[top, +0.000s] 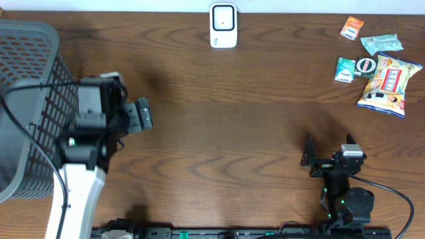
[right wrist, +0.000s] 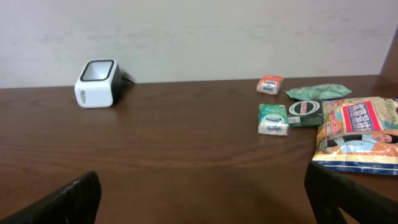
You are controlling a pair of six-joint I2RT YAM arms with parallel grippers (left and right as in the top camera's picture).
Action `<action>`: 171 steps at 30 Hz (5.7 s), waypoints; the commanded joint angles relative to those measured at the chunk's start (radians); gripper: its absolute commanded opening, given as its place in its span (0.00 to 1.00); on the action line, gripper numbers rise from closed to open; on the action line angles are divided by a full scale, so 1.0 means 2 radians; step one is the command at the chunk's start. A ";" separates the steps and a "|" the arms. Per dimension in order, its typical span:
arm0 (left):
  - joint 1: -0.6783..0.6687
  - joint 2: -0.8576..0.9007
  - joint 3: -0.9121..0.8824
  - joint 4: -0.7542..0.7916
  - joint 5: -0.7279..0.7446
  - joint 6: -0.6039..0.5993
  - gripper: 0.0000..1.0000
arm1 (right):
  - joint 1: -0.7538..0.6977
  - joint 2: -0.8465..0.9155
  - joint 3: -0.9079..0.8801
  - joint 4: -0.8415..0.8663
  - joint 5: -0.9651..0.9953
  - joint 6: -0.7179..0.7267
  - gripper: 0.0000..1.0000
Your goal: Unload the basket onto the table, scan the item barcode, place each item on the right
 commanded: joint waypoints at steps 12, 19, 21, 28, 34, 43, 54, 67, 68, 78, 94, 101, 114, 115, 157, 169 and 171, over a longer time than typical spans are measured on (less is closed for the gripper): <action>0.002 -0.272 -0.243 0.163 0.064 0.093 0.98 | -0.002 -0.003 0.000 -0.002 0.002 0.006 0.99; 0.002 -0.401 -0.307 0.165 0.062 0.092 0.98 | -0.002 -0.003 0.000 -0.002 0.002 0.006 0.99; 0.002 -0.427 -0.321 0.166 0.062 0.092 0.98 | -0.002 -0.003 0.000 -0.002 0.002 0.006 0.99; 0.003 -0.467 -0.356 0.201 0.062 0.090 0.98 | -0.002 -0.003 0.000 -0.002 0.002 0.006 0.99; 0.020 -0.500 -0.398 0.243 0.060 0.065 0.98 | -0.002 -0.003 0.000 -0.002 0.002 0.006 0.99; 0.031 -0.556 -0.485 0.344 0.059 0.027 0.98 | -0.002 -0.003 0.000 -0.002 0.002 0.006 0.99; 0.031 -0.566 -0.507 0.356 0.053 0.011 0.98 | -0.002 -0.003 0.000 -0.002 0.002 0.006 0.99; 0.031 -0.566 -0.539 0.415 0.055 0.011 0.98 | -0.002 -0.003 0.000 -0.002 0.002 0.006 0.99; 0.031 -0.566 -0.539 0.416 0.055 0.011 0.98 | -0.002 -0.003 0.000 -0.002 0.002 0.006 0.99; 0.031 -0.566 -0.539 0.376 0.056 0.023 0.97 | -0.002 -0.003 0.000 -0.002 0.002 0.006 0.99; 0.031 -0.566 -0.539 0.363 0.038 0.080 0.97 | -0.002 -0.003 0.000 -0.002 0.002 0.006 0.99; 0.031 -0.566 -0.539 0.362 0.038 0.083 0.97 | -0.002 -0.003 0.000 -0.002 0.002 0.006 0.99; 0.031 -0.566 -0.539 0.362 0.041 0.105 0.98 | -0.002 -0.003 0.000 -0.002 0.002 0.006 0.99; 0.031 -0.566 -0.539 0.363 0.041 0.103 0.98 | -0.002 -0.003 0.000 -0.002 0.002 0.006 0.99; 0.031 -0.565 -0.539 0.363 0.042 0.102 0.97 | -0.002 -0.003 0.000 -0.002 0.002 0.006 0.99; 0.031 -0.565 -0.539 0.363 0.042 0.102 0.98 | -0.002 -0.003 0.000 -0.002 0.002 0.006 0.99; 0.031 -0.565 -0.539 0.363 0.042 0.102 0.98 | -0.002 -0.003 0.000 -0.002 0.002 0.006 0.99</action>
